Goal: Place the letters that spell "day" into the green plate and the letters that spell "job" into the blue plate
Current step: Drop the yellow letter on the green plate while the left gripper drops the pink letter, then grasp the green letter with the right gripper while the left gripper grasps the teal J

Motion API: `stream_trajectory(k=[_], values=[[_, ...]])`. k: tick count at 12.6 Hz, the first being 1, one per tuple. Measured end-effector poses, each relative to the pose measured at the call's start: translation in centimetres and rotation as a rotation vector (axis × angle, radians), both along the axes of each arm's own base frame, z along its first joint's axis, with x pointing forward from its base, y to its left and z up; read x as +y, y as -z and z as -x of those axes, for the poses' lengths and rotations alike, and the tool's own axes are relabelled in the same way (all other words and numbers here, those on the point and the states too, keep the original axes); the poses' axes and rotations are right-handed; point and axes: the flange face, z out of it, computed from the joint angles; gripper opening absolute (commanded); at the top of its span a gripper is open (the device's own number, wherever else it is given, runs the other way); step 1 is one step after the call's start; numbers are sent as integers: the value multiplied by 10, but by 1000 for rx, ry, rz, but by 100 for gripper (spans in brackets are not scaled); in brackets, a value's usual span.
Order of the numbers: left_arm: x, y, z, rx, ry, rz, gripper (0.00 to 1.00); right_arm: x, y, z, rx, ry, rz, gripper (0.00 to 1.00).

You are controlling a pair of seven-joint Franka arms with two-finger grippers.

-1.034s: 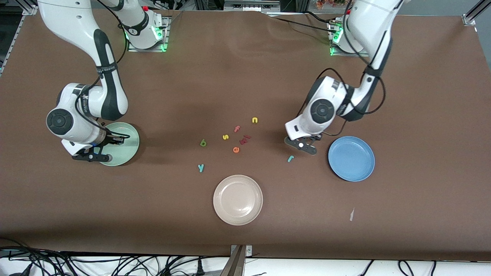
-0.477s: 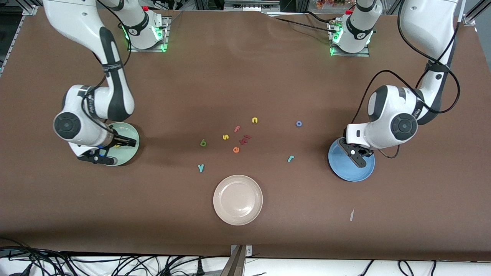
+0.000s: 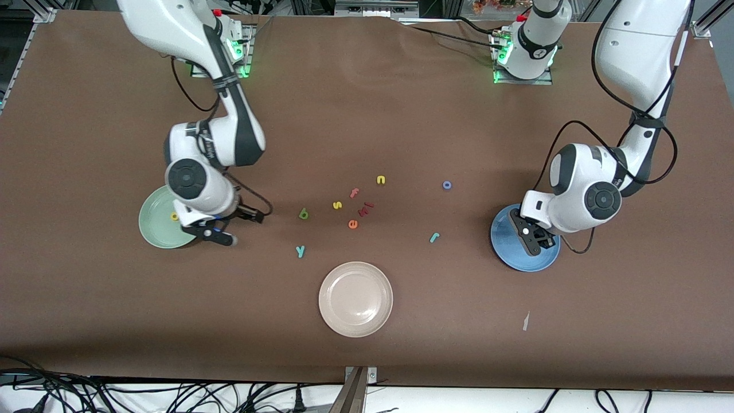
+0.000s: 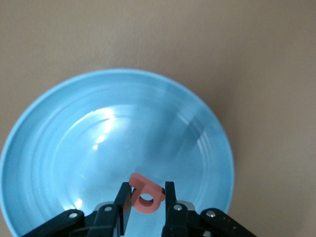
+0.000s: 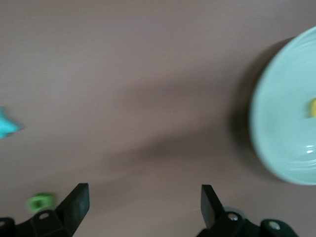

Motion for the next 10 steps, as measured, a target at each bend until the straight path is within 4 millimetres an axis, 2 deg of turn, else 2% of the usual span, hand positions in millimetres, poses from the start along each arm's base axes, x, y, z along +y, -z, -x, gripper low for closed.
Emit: stream_trajectory(k=[2,4,8,10], values=[[1,4,0,0,5,2,100,36,1,-1,-16,11,-28,100],[-2,-2,-3,-10,10,6,100,57,9,-4,-50,46,-105,100],[-9,-35,2,39,-93,-6,100,78,40,1,-63,43,-133,100],[-27,-55,8,66,-190,-15,100,86,50,6,-49,29,-128,100]])
